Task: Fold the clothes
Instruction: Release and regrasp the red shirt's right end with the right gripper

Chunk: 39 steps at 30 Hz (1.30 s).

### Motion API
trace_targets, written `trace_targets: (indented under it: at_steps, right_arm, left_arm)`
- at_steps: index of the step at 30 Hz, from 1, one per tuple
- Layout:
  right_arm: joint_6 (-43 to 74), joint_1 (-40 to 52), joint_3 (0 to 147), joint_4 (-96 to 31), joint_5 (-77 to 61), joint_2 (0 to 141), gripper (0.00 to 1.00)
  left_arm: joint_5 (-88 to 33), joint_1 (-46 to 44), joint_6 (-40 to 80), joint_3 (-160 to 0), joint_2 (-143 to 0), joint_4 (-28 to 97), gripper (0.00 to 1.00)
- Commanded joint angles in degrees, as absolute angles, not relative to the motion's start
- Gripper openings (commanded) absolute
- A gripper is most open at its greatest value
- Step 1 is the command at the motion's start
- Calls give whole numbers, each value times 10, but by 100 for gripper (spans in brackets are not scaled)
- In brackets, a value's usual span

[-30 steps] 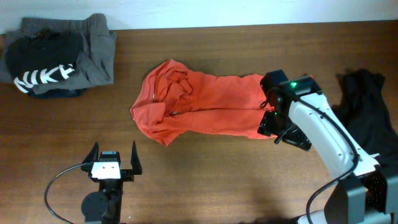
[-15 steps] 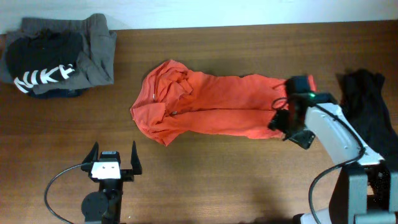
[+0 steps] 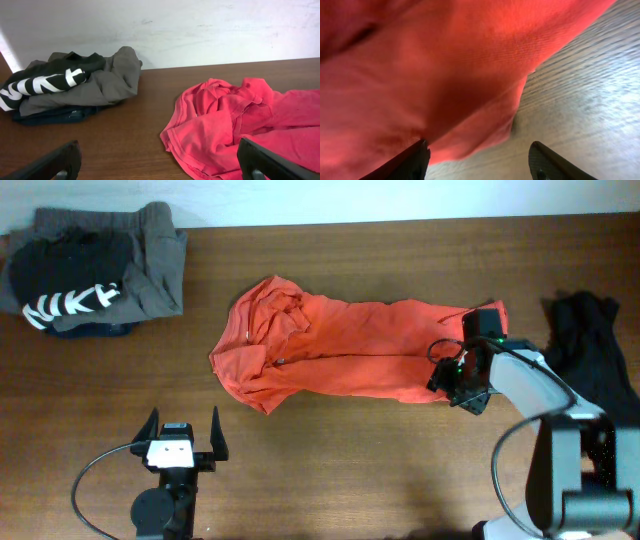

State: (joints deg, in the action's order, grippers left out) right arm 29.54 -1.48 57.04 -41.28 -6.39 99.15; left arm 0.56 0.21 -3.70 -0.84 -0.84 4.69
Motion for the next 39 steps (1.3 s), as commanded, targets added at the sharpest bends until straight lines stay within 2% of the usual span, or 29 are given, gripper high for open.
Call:
trace_targets:
  at_steps: [1, 13, 15, 18, 21, 25, 27, 29, 31, 39]
  right_arm:
    - [294, -16, 566, -411, -69, 1016, 69]
    - [294, -16, 566, -391, -23, 1016, 70]
    - [297, -16, 566, -385, -23, 1016, 64]
    - [305, -16, 566, -384, -18, 1016, 50]
    - [305, -16, 565, -385, -16, 1016, 47]
    - [305, -16, 565, -389, -6, 1016, 34]
    - [305, -16, 565, -389, -6, 1016, 25]
    - [305, -16, 565, -389, -6, 1016, 12]
    - [316, -16, 565, -389, -6, 1016, 5]
    - [324, -16, 565, -389, -6, 1016, 4]
  left_arm:
    - [-3, 6, -46, -5, -4, 48, 99]
    - [-3, 6, -46, -5, -4, 48, 99]
    - [-3, 6, -46, -5, -4, 48, 99]
    - [-3, 6, -46, -5, -4, 48, 99]
    - [-3, 6, -46, -5, -4, 48, 99]
    - [-3, 6, -46, -5, -4, 48, 99]
    - [-3, 6, -46, -5, -4, 48, 99]
    - [-3, 6, -46, -5, -4, 48, 99]
    - [-3, 6, -46, -5, -4, 48, 99]
    - [-3, 6, -46, -5, -4, 48, 99]
